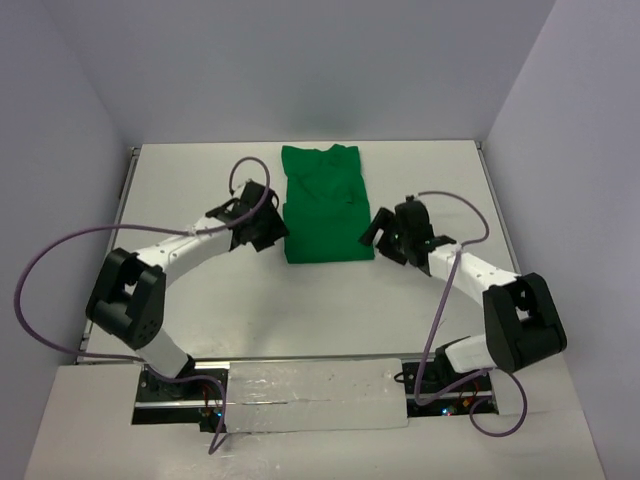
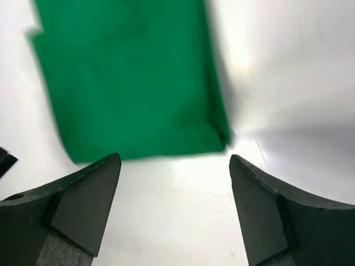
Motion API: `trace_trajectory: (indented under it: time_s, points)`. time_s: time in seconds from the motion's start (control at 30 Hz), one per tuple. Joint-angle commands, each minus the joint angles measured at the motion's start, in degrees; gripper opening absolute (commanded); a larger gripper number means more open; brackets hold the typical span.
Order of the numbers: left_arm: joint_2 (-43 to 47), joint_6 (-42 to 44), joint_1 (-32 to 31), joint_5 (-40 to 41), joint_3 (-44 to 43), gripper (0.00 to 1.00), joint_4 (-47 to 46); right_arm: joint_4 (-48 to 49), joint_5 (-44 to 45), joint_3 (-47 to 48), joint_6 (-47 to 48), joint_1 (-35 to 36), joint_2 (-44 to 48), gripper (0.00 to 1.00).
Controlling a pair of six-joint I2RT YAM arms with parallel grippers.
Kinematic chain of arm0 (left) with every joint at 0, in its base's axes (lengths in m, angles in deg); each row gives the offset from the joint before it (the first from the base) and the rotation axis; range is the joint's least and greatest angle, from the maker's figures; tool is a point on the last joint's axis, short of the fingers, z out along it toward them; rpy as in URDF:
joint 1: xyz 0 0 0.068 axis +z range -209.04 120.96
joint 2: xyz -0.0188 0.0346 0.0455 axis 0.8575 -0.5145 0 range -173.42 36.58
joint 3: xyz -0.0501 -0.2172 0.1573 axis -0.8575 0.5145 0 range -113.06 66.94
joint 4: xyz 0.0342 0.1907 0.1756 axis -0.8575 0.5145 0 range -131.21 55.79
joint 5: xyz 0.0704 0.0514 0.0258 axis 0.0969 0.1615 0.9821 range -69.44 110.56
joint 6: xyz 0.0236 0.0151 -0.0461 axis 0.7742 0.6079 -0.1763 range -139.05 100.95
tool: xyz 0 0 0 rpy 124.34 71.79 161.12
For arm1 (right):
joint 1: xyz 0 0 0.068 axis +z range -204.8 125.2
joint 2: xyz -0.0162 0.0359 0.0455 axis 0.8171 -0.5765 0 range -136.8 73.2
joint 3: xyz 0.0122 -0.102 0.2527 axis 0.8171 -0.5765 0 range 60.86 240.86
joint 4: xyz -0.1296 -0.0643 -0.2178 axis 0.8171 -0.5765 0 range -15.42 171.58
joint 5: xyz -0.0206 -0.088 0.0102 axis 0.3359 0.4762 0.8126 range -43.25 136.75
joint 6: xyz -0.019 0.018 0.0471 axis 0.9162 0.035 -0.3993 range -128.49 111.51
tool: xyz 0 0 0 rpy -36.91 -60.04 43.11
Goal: Fold and stack the t-shirts
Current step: Fold the folded rectangular tshirt in 1/3 of the way, then grab one side of the 2/3 rectangular tshirt with both arms
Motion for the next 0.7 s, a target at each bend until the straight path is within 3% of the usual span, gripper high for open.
trace_trajectory:
  time_s: [0.0,0.17,0.37,0.5,0.6,0.63,0.67]
  points:
    - [0.5,-8.7,-2.9,-7.6,10.8,0.57,-12.8,10.2,-6.8,-9.2,-7.8,0.0,0.9,0.85]
    - [-1.3,-12.9,-3.0,-10.8,17.1,0.65,-22.8,15.4,-9.1,-11.2,-11.5,-0.1,-2.5,0.81]
    - [-5.4,-13.7,-2.9,-9.8,16.9,0.64,-27.2,19.4,-7.7,-10.8,-14.9,-0.2,-7.3,0.70]
    - [-9.3,-13.3,-2.9,-8.8,14.8,0.51,-27.0,19.1,-4.9,-8.8,-15.7,-0.2,-10.5,0.54]
    - [-11.5,-11.7,-2.7,-8.5,11.4,0.14,-23.4,17.8,-2.9,-7.0,-15.0,-0.6,-11.5,0.33]
    - [-12.1,-10.2,-2.6,-6.1,9.6,0.11,-21.8,16.6,-2.1,-5.7,-14.6,-0.6,-11.7,0.24]
    - [-12.4,-10.2,-2.6,-5.4,9.5,0.10,-20.5,16.5,-2.0,-5.0,-14.0,-0.6,-11.8,0.24]
